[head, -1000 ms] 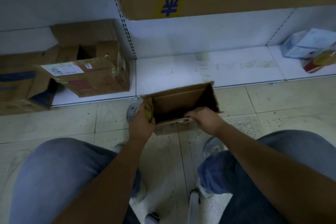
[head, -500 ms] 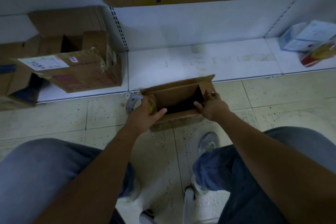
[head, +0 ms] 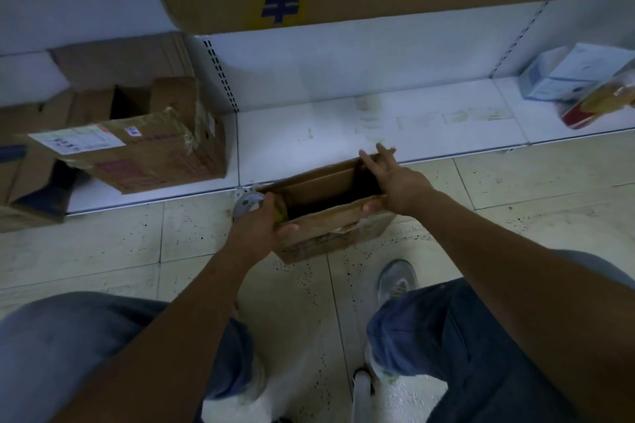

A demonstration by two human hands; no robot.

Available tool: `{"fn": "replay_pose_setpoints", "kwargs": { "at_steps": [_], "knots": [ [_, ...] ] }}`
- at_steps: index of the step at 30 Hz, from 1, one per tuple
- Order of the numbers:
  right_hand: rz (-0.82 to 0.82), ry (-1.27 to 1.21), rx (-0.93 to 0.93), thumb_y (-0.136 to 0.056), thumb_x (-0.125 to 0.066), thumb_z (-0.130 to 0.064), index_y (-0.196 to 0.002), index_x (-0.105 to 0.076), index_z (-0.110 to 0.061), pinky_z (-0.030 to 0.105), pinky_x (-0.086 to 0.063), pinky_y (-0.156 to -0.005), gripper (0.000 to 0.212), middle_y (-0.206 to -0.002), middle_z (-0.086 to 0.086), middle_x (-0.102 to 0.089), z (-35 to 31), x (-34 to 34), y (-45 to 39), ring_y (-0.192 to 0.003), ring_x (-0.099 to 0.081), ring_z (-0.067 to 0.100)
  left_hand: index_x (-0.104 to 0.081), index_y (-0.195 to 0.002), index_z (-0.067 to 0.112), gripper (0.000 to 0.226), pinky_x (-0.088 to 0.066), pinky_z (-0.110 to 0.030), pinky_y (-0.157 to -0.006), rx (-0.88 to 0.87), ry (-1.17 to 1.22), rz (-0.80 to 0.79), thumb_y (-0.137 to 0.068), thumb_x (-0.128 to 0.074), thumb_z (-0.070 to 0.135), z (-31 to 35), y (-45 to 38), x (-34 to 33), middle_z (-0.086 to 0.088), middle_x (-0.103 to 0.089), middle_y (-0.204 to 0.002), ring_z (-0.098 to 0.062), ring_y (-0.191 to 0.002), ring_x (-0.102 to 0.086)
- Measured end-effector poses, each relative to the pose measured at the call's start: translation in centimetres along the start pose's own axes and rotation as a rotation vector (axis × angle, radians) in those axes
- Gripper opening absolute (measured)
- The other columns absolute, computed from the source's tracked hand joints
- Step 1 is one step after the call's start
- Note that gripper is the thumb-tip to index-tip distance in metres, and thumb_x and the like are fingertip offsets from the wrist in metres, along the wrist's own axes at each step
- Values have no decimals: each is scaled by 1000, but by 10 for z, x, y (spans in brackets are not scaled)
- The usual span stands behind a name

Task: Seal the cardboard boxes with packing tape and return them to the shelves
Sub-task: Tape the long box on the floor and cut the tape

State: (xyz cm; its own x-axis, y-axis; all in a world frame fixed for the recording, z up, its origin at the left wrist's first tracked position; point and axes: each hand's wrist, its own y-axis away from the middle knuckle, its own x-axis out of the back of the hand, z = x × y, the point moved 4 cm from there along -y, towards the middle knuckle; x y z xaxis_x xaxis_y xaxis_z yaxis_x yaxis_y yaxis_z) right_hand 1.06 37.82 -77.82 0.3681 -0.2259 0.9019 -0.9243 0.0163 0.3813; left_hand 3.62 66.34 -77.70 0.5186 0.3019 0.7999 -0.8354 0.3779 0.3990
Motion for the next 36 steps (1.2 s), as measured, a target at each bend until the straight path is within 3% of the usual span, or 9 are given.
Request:
{"fn": "replay_pose_setpoints", "kwargs": {
  "at_steps": [6, 10, 14, 21, 24, 28, 31, 34, 36],
  "knots": [
    [28, 395, -46, -90, -45, -70, -147, -37, -32, 44, -33, -105, 69, -143, 6, -43, -6, 8, -8, -129, -35, 32, -43, -108, 38, 44, -59, -50, -76, 174, 372, 359, -79, -70, 58, -49, 24, 24, 4, -64, -101, -21, -85, -66],
    [10, 301, -120, -102, -37, -53, -150, -31, -27, 50, -19, -118, 56, -157, 10, -27, -17, -13, -9, -145, -17, 38, -43, -103, 41, 26, -60, -51, -74, 208, 569, 544, -90, -62, 52, -43, 32, 48, 2, -70, -93, -17, -77, -71],
    [-69, 100, -196, -107, -24, -39, -159, 6, -28, 53, -11, -122, 61, -166, 6, 7, -18, -36, -5, -151, 6, 41, -55, -98, 35, 6, -61, -48, -59, -2, 655, 398, -98, -57, 41, 11, 18, 60, -2, -70, -90, -24, -66, -71],
    [96, 56, -155, -101, -46, -32, -156, -18, -31, 48, -31, -110, 61, -163, 5, -15, -8, -33, -1, -147, -12, 39, -65, -93, 20, 16, -48, -15, -42, -171, 482, -18, -102, -53, 26, 96, -18, 36, 8, -70, -72, -7, -62, -68],
    [133, -85, -113, -95, -51, -21, -152, -34, -31, 46, -34, -107, 61, -162, -1, -24, 5, -32, -3, -145, -19, 37, -67, -88, 17, 17, -47, -10, -52, -244, 370, -132, -101, -55, 19, 120, -45, 23, 4, -70, -82, 4, -66, -66],
    [223, -571, -86, -77, -55, -18, -129, -66, -15, 40, -46, -100, 53, -136, 9, -59, 29, -38, -4, -122, -52, 31, -76, -94, 15, 17, -43, -11, -67, -347, 188, -189, -98, -59, 19, 141, -79, 3, 3, -68, -90, -3, -77, -61],
    [190, -635, -72, -86, -60, -1, -137, -58, -6, 34, -37, -110, 51, -147, 15, -48, 32, -33, 11, -131, -45, 23, -78, -94, 16, 19, -50, -19, -77, -319, 84, -246, -95, -63, 28, 147, -93, -13, -1, -73, -94, -16, -85, -67],
    [248, -550, -40, -89, -58, 6, -146, -47, -6, 32, -24, -120, 59, -158, 11, -35, 34, -35, 27, -144, -33, 27, -81, -94, 14, 43, -51, -31, -84, -340, 23, -259, -77, -60, 47, 155, -96, -19, -3, -76, -99, -18, -89, -68],
    [274, -637, -55, -87, -57, 9, -143, -50, -6, 22, -20, -118, 58, -156, 11, -38, 38, -38, 32, -143, -34, 25, -81, -95, 16, 28, -50, -28, -82, -283, 11, -272, -85, -66, 37, 162, -97, -20, 0, -76, -99, -15, -89, -67]
  ]
}}
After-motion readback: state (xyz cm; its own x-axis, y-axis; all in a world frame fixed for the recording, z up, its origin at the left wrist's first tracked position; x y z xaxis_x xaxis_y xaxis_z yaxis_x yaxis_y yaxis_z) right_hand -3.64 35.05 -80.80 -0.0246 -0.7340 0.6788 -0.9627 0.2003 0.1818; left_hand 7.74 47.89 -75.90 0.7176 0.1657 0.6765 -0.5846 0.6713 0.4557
